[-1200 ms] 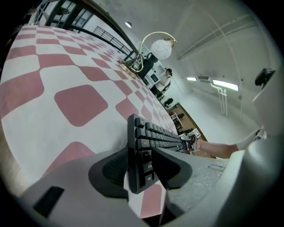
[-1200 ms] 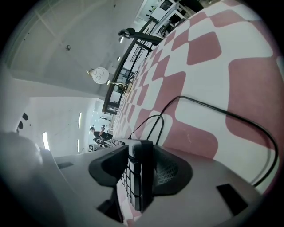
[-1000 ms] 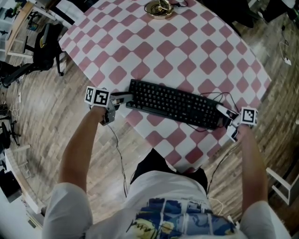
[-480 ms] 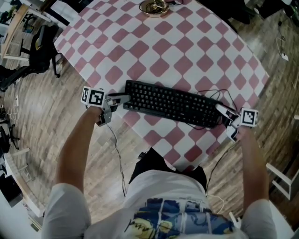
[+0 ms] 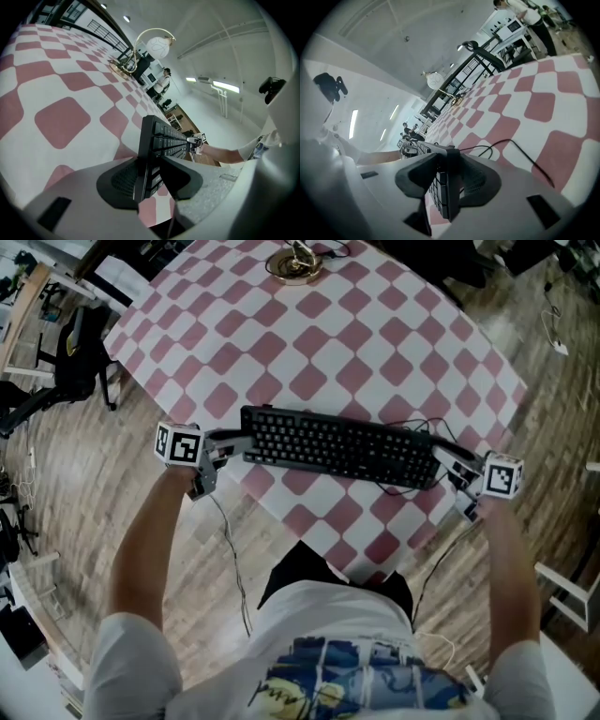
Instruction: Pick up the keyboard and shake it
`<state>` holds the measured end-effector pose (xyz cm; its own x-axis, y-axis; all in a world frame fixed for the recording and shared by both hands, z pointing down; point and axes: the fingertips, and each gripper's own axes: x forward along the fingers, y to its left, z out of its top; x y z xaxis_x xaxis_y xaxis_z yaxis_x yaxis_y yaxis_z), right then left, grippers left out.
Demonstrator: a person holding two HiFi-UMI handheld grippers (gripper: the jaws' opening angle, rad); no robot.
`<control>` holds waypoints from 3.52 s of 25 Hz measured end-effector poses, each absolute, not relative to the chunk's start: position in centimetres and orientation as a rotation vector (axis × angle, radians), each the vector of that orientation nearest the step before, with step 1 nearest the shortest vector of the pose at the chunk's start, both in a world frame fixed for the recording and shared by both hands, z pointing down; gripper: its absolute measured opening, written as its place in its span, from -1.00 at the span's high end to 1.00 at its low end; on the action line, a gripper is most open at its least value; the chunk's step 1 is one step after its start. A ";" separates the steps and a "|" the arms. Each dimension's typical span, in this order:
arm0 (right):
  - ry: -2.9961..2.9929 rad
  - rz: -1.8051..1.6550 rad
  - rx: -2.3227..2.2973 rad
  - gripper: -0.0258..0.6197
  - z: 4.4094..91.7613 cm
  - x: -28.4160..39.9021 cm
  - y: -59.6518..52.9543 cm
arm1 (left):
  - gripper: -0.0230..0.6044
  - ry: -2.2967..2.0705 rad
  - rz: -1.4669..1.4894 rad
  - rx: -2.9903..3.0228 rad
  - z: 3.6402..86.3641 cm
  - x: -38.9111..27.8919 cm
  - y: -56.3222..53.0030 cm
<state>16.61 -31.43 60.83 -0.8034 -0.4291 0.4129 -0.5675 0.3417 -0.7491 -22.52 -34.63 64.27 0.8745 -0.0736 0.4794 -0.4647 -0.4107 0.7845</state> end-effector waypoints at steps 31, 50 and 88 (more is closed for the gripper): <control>-2.728 0.133 1.100 0.46 31.5 17.9 -30.5 | 0.47 -0.550 0.256 2.638 40.9 -20.2 -38.4; -2.627 -0.694 1.159 0.45 14.4 17.1 -25.0 | 0.48 -0.791 0.085 3.145 21.9 -20.1 -36.5; -2.454 -0.824 1.229 0.44 13.3 17.3 -23.3 | 0.49 -0.962 0.165 3.277 17.7 -19.8 -35.0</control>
<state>17.26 -23.32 13.30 -0.6012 -0.7991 -0.0088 -0.6425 0.4768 0.5998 -19.80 -34.98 17.68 0.8402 -0.5421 0.0132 -0.5157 -0.8063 -0.2897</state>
